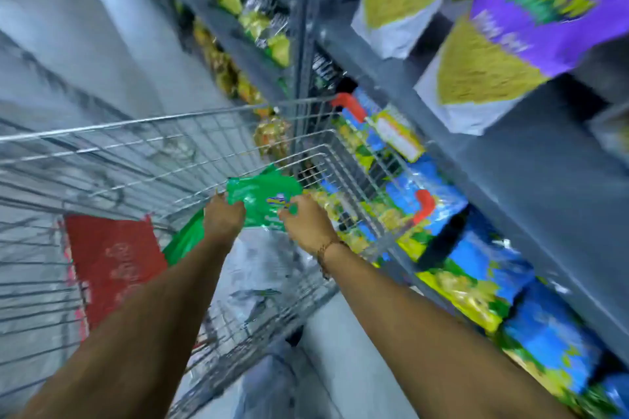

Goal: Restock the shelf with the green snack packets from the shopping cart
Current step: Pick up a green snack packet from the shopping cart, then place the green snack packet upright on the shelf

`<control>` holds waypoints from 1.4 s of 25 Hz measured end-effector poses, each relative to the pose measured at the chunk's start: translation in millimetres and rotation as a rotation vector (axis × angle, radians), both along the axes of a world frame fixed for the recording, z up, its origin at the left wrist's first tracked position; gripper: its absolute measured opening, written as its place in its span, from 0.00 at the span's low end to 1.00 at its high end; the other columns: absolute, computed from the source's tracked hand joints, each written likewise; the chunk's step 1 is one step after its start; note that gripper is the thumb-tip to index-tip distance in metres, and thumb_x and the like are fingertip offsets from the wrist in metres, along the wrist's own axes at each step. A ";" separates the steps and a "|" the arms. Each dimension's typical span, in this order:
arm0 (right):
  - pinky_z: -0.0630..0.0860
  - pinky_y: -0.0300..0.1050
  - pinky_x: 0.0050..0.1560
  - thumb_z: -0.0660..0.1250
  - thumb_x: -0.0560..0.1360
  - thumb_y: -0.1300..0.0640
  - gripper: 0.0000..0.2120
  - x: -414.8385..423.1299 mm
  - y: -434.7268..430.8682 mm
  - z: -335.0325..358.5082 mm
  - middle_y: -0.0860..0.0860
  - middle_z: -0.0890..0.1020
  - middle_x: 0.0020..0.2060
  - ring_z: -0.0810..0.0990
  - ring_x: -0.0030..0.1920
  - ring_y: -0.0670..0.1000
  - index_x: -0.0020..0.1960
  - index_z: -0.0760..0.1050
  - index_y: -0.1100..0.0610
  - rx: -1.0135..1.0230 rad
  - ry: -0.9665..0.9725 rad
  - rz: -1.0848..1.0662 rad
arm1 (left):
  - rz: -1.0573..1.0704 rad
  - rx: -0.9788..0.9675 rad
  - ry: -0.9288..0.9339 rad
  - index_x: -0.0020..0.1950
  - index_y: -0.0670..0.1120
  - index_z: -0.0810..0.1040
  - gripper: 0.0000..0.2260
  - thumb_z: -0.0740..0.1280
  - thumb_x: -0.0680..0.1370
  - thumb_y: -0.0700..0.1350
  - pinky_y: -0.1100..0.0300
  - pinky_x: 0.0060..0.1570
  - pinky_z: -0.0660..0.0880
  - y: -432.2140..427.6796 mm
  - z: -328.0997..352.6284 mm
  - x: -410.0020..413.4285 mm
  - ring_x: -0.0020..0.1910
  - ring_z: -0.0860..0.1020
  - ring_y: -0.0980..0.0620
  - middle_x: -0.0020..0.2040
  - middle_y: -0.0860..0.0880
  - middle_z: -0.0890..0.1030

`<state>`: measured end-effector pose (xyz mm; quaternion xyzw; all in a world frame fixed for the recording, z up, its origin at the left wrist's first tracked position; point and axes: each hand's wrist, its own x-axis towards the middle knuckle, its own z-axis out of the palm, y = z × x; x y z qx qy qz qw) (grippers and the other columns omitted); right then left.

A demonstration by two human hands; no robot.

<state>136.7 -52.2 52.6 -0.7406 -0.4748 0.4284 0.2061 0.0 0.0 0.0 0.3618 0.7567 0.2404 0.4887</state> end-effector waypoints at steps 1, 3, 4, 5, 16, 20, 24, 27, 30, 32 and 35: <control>0.73 0.52 0.57 0.62 0.76 0.54 0.17 -14.5 16.3 -24.5 0.64 0.78 0.60 0.75 0.61 0.63 0.60 0.73 0.63 -0.112 0.023 0.002 | 0.013 -0.128 0.001 0.55 0.35 0.75 0.14 0.61 0.75 0.43 0.48 0.56 0.74 0.5 -19.0 -14.7 0.60 0.75 0.38 0.58 0.34 0.78; 0.73 0.52 0.58 0.61 0.76 0.52 0.18 -32.7 36.7 -68.3 0.65 0.77 0.61 0.74 0.62 0.64 0.60 0.74 0.64 -0.275 0.035 -0.092 | -0.015 -0.244 -0.046 0.38 0.40 0.76 0.11 0.63 0.76 0.47 0.55 0.39 0.74 -0.6 -60.0 -26.8 0.43 0.82 0.53 0.37 0.45 0.84; 0.71 0.52 0.61 0.60 0.76 0.50 0.21 -37.5 42.2 -91.9 0.65 0.75 0.62 0.73 0.63 0.63 0.61 0.72 0.64 -0.364 0.067 -0.207 | -0.046 -0.275 -0.048 0.31 0.43 0.72 0.15 0.65 0.74 0.49 0.58 0.30 0.70 -5.2 -78.6 -28.7 0.27 0.79 0.62 0.22 0.54 0.79; 0.69 0.52 0.64 0.57 0.77 0.46 0.24 -41.8 45.7 -108.9 0.65 0.73 0.64 0.72 0.65 0.63 0.63 0.71 0.64 -0.438 0.080 -0.308 | -0.061 -0.292 -0.047 0.27 0.44 0.69 0.18 0.67 0.73 0.51 0.62 0.25 0.66 -8.5 -87.1 -25.0 0.17 0.72 0.63 0.13 0.56 0.72; 0.69 0.50 0.60 0.51 0.80 0.53 0.19 -23.9 46.4 -37.9 0.65 0.73 0.64 0.71 0.64 0.63 0.63 0.66 0.66 -0.254 0.037 -0.670 | 0.049 0.060 -0.097 0.50 0.48 0.71 0.12 0.65 0.74 0.55 0.46 0.55 0.74 -12.2 -4.6 30.7 0.52 0.78 0.42 0.52 0.39 0.79; 0.63 0.51 0.58 0.52 0.79 0.52 0.19 7.0 13.6 52.0 0.67 0.76 0.57 0.71 0.60 0.64 0.54 0.70 0.68 0.344 -0.036 -0.662 | 0.051 0.424 -0.186 0.69 0.40 0.63 0.20 0.56 0.79 0.49 0.71 0.56 0.60 -28.4 105.5 81.9 0.63 0.66 0.55 0.70 0.40 0.68; 0.67 0.56 0.57 0.49 0.75 0.43 0.22 63.3 -41.7 105.3 0.62 0.75 0.48 0.73 0.53 0.61 0.51 0.69 0.61 0.776 -0.003 -0.827 | -0.109 0.654 -0.331 0.70 0.34 0.58 0.20 0.52 0.81 0.42 0.66 0.66 0.53 -57.6 179.0 146.1 0.73 0.58 0.46 0.74 0.37 0.60; 0.68 0.63 0.55 0.48 0.73 0.38 0.16 117.9 -87.5 136.7 0.53 0.69 0.44 0.71 0.50 0.62 0.43 0.64 0.50 0.902 -0.010 -1.000 | -0.396 0.742 -0.337 0.71 0.34 0.55 0.19 0.51 0.80 0.36 0.63 0.69 0.49 -81.5 204.9 205.7 0.75 0.55 0.43 0.75 0.36 0.57; 0.67 0.63 0.53 0.48 0.73 0.43 0.19 173.5 -125.4 162.2 0.56 0.71 0.43 0.72 0.49 0.62 0.45 0.68 0.57 0.976 -0.174 -1.173 | -0.737 0.791 -0.279 0.72 0.34 0.50 0.21 0.48 0.78 0.30 0.68 0.69 0.46 -102.2 221.5 270.1 0.75 0.51 0.40 0.75 0.34 0.51; 0.68 0.61 0.52 0.49 0.74 0.45 0.20 209.7 -137.5 171.4 0.62 0.75 0.43 0.74 0.49 0.63 0.46 0.69 0.62 0.954 -0.207 -1.259 | -0.808 0.728 -0.379 0.70 0.31 0.50 0.20 0.45 0.78 0.32 0.60 0.72 0.47 -106.8 225.7 309.3 0.75 0.52 0.37 0.74 0.30 0.51; 0.68 0.54 0.49 0.50 0.73 0.51 0.10 246.4 -145.8 175.0 0.65 0.77 0.44 0.75 0.49 0.64 0.42 0.68 0.53 0.817 -0.131 -1.215 | -0.836 0.613 -0.463 0.67 0.30 0.61 0.38 0.40 0.74 0.61 0.58 0.63 0.59 -106.2 231.4 349.2 0.68 0.65 0.39 0.68 0.30 0.66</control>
